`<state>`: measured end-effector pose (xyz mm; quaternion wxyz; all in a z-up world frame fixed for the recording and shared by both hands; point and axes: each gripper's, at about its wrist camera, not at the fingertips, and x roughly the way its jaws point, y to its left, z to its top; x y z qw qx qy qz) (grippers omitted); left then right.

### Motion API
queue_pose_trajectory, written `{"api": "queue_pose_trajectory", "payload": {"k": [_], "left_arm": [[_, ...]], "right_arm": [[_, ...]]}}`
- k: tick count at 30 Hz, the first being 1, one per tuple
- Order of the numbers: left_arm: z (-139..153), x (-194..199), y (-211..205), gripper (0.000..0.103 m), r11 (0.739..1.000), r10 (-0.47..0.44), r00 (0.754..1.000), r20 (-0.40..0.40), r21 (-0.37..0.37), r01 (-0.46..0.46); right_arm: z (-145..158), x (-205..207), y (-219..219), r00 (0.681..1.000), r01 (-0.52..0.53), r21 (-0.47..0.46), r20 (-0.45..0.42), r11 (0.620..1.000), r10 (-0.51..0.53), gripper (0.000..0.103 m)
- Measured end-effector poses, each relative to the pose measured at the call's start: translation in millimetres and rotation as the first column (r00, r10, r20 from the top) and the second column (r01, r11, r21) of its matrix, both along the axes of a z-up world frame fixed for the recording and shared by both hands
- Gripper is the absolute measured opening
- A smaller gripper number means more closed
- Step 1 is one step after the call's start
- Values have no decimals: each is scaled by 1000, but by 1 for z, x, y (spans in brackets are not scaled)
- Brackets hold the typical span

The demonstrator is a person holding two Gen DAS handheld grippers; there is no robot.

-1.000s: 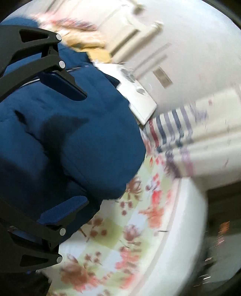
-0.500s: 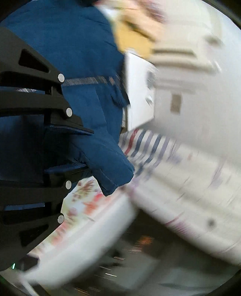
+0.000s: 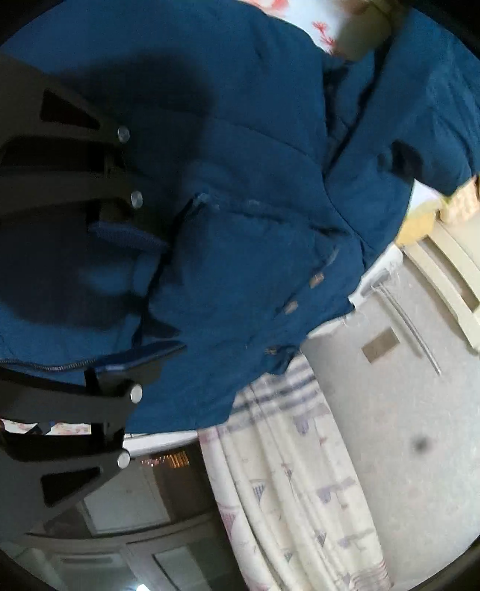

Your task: Fold large clothes

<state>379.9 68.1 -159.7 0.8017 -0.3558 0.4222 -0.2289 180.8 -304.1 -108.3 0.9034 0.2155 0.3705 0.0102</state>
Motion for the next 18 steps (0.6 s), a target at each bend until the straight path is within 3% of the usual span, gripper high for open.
{"api": "queue_pose_trajectory", "payload": {"k": [6,9,12,14,16,18], "left_arm": [[6,-7,-10,65,999,-36,995,93,5,36],[6,-7,-9,73,999,-25,993,114,-22,27],[7,-13,-12,71,999,-25,990,141,37,20],[8,-10,-16,42,995,-15,988,153,99,-1],[8,-9,-14,18,994,-19,987,157,107,2],[10,-10,-9,15,996,-6,984,180,85,-9]], "right_arm": [[28,4,8,999,35,-227,4,973,-35,77],[37,35,14,998,-6,-383,-55,924,-16,79],[27,83,15,990,-76,-444,-142,893,14,80],[20,109,15,984,-95,-444,-178,891,17,80],[15,132,23,982,-119,-482,-184,868,33,80],[12,143,30,985,-124,-542,-171,831,35,82]]}}
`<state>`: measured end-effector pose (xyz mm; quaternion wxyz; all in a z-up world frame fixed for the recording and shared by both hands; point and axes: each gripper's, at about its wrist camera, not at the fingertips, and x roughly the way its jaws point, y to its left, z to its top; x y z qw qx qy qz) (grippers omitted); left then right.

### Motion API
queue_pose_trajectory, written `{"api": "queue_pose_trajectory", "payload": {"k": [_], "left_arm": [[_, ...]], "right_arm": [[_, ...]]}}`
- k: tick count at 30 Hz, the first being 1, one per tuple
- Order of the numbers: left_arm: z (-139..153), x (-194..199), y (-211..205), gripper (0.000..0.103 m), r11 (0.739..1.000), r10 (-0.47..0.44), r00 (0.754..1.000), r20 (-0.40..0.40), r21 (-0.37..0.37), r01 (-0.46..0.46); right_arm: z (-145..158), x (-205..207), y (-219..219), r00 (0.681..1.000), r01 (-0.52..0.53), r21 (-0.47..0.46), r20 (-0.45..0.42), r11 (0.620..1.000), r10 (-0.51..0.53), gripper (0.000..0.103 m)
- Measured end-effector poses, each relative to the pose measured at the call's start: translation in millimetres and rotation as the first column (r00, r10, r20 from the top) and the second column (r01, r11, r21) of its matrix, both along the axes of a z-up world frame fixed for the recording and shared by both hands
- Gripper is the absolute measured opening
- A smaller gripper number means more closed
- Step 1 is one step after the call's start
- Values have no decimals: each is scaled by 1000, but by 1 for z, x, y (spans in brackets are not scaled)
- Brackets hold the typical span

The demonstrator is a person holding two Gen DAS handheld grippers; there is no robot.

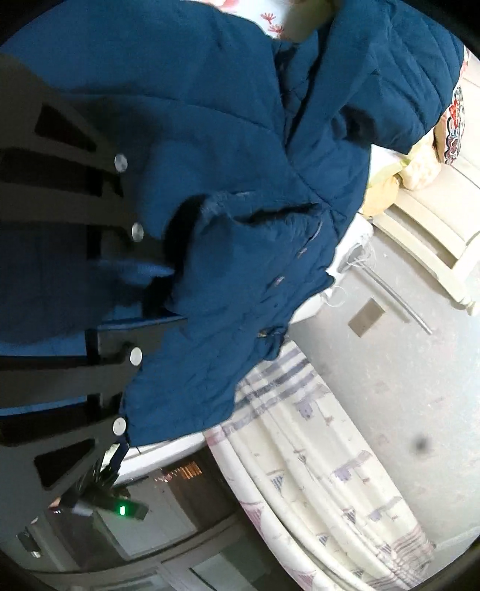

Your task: Fold large clothes

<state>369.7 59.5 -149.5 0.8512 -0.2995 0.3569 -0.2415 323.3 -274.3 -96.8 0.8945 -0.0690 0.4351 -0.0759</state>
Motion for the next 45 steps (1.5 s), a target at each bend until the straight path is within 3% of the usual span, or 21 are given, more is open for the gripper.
{"api": "queue_pose_trajectory", "payload": {"k": [2,8,13,16,18,24,25,26,27,28,29,31,32,35,37,38,41,45], "left_arm": [[3,-4,5,9,1000,12,999,33,-13,-11],[10,-18,27,6,991,73,994,82,-121,-63],[24,-33,32,6,984,158,975,157,-107,-142],[37,-45,23,6,978,191,954,231,33,-204],[36,-44,14,6,962,208,954,217,128,-240],[24,-34,16,8,961,194,973,127,173,-214],[23,-33,19,13,961,205,973,110,168,-221],[24,-35,20,26,957,217,969,117,171,-235],[31,-42,23,35,937,268,950,162,188,-296],[39,-53,27,66,913,323,919,226,182,-365],[49,-71,33,98,876,397,859,323,145,-460],[59,-100,42,98,804,501,731,463,63,-591],[60,-102,42,98,801,498,724,477,67,-595],[57,-86,31,98,831,409,794,450,175,-528],[52,-71,17,98,878,309,860,407,225,-422],[50,-69,11,98,887,273,877,396,249,-388],[41,-54,-8,98,895,164,932,324,349,-279],[25,-42,-4,98,903,169,962,215,357,-239]], "right_arm": [[-4,6,1,999,24,-50,35,998,-23,84],[-5,0,-23,988,120,47,92,992,-124,84],[0,-2,-21,980,152,6,128,988,-151,84],[4,-12,-34,971,167,88,159,982,-179,86],[3,-11,-42,964,207,106,150,973,-221,86],[-4,-8,-57,954,264,156,107,952,-281,86],[-6,-7,-57,955,263,155,99,952,-280,86],[-6,-8,-56,955,264,154,97,952,-280,86],[-6,-10,-54,955,264,155,97,952,-281,86],[-7,-10,-55,957,261,161,88,952,-277,86],[-8,-9,-56,960,260,162,61,952,-273,86],[-8,-15,-59,960,268,189,24,945,-278,86],[-1,-25,-61,955,284,208,30,936,-296,86],[32,-52,-50,935,272,221,167,937,-311,86],[51,-56,-31,940,202,208,232,957,-250,86],[58,-51,-15,951,146,180,246,973,-189,86],[57,-28,27,970,53,79,232,995,-70,87],[12,15,42,993,68,78,86,995,-75,88]]}}
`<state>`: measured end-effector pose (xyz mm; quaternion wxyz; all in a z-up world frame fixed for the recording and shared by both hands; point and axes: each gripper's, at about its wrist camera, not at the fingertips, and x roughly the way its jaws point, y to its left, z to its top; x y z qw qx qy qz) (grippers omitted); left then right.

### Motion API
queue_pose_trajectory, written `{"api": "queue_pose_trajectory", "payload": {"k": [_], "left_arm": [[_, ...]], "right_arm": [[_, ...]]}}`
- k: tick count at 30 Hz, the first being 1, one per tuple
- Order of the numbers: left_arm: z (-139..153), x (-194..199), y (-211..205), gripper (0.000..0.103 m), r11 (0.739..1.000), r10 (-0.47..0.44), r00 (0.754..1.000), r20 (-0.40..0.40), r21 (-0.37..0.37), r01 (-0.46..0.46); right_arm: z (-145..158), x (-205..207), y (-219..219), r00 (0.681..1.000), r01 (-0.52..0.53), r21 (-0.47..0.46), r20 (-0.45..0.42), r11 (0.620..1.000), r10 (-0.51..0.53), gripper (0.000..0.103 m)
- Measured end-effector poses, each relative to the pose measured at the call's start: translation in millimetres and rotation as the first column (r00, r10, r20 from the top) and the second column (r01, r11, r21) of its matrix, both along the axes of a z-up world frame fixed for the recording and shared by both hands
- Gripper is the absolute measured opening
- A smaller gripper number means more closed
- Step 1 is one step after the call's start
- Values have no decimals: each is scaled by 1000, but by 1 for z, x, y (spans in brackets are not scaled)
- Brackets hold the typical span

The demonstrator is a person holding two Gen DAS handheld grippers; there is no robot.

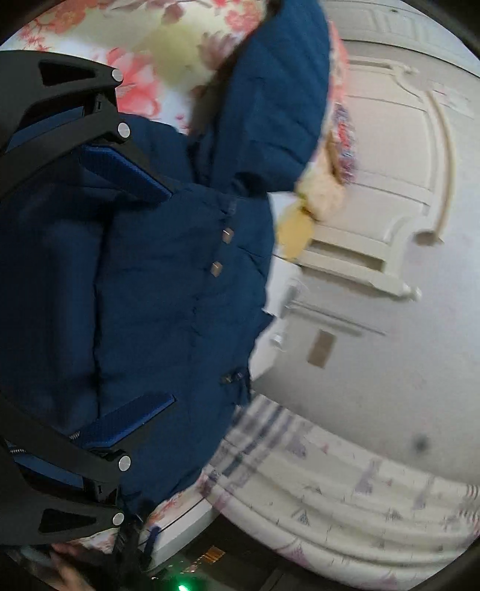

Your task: Fold large clothes

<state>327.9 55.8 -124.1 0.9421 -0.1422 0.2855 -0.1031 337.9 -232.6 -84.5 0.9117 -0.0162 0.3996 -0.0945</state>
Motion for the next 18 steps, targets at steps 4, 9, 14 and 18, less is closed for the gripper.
{"api": "queue_pose_trajectory", "payload": {"k": [4,9,14,18], "left_arm": [[-7,7,5,98,1000,20,999,-45,-23,-21],[-4,11,-11,98,999,4,998,-59,44,-2],[-3,12,-8,98,1000,11,998,-59,26,-10],[17,1,-16,98,997,32,999,11,76,-33]], "right_arm": [[-21,8,-4,998,34,8,-57,999,-33,100],[-23,10,-3,997,31,13,-71,999,-30,100],[-25,9,-9,997,28,64,-75,998,-23,100],[-25,9,-17,997,24,124,-73,992,-15,101]]}}
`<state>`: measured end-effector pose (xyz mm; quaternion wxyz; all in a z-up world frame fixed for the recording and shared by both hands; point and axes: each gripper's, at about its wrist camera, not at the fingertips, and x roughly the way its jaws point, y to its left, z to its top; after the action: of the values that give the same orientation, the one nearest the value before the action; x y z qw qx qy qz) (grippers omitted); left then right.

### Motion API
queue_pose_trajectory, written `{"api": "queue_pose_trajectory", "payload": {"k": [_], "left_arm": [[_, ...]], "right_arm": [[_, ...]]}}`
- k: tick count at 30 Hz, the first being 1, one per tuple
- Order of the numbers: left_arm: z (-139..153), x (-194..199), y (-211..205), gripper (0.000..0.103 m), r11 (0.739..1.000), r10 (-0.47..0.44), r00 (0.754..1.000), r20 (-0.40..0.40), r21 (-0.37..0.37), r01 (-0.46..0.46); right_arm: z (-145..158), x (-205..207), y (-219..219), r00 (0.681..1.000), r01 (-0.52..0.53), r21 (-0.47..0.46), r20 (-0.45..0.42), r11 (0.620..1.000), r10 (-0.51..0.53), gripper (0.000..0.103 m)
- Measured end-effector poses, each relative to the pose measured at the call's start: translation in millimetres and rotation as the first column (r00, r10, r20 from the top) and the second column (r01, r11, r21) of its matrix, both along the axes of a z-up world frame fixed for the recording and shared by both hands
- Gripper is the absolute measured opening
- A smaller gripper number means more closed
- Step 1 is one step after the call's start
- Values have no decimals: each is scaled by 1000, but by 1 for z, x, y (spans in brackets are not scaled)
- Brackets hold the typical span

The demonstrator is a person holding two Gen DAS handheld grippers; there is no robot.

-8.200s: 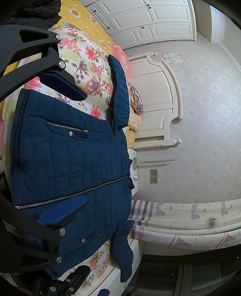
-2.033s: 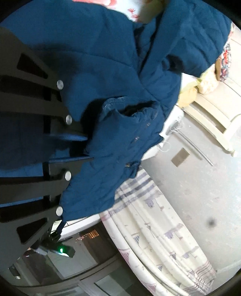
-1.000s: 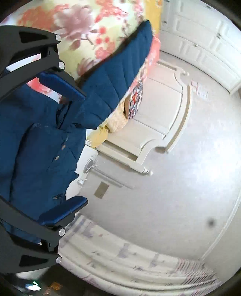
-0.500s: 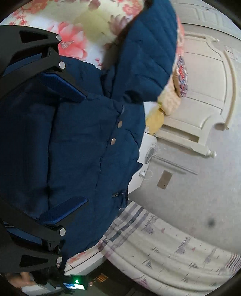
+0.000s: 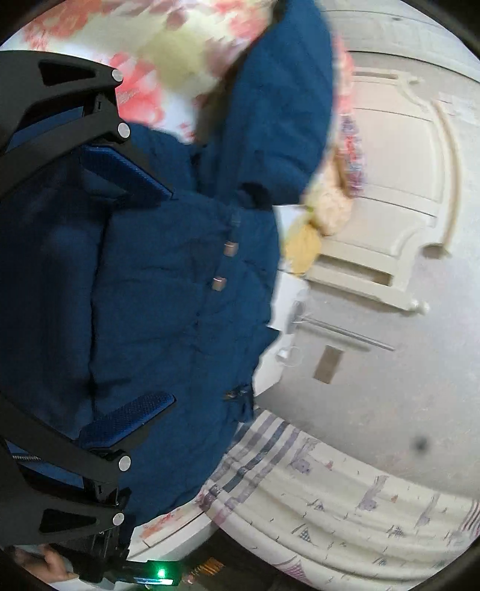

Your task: Fold large clothes

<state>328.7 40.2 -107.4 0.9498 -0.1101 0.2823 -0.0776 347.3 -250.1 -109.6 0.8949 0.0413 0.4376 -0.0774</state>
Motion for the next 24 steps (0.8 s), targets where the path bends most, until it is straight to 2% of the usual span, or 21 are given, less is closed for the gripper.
{"api": "queue_pose_trajectory", "payload": {"k": [2,3,5,10,12,14,16,18,19,20,21,22,24], "left_arm": [[19,1,-19,98,992,-10,1000,24,124,7],[25,6,-32,98,980,-14,1000,9,198,12],[20,27,-50,98,965,-70,994,-79,247,87],[-37,57,-53,98,960,-85,958,-273,234,152],[-33,55,-55,98,950,-108,961,-256,258,176],[-37,59,-54,98,949,-110,954,-279,255,185],[-36,59,-53,98,950,-112,954,-278,252,185],[-37,59,-53,98,948,-110,954,-279,258,185],[-38,58,-52,98,948,-111,954,-279,257,185],[-39,58,-51,98,949,-112,954,-278,255,186],[-39,58,-51,98,950,-113,954,-277,252,186],[-39,58,-52,98,951,-115,954,-276,248,186],[-40,57,-52,98,953,-118,954,-275,241,187]], "right_arm": [[0,-1,-2,1000,-1,14,3,1000,1,101],[0,-1,-3,1000,-1,21,4,1000,1,101],[0,-1,-4,1000,-3,31,4,1000,3,101],[1,-3,-12,999,-29,118,18,993,28,101],[6,-3,-18,999,-46,152,8,987,45,100],[24,3,-25,997,-66,188,44,980,58,86],[43,19,-32,995,-53,187,98,981,35,85],[51,46,-34,995,-42,164,101,986,25,84],[49,65,-33,996,-40,163,82,986,27,79],[45,81,-34,998,-33,167,64,985,22,65],[37,98,-34,999,-19,172,35,985,13,60],[30,110,-35,1000,-9,170,11,985,7,58],[9,132,-31,999,11,132,-48,991,-5,62]]}}
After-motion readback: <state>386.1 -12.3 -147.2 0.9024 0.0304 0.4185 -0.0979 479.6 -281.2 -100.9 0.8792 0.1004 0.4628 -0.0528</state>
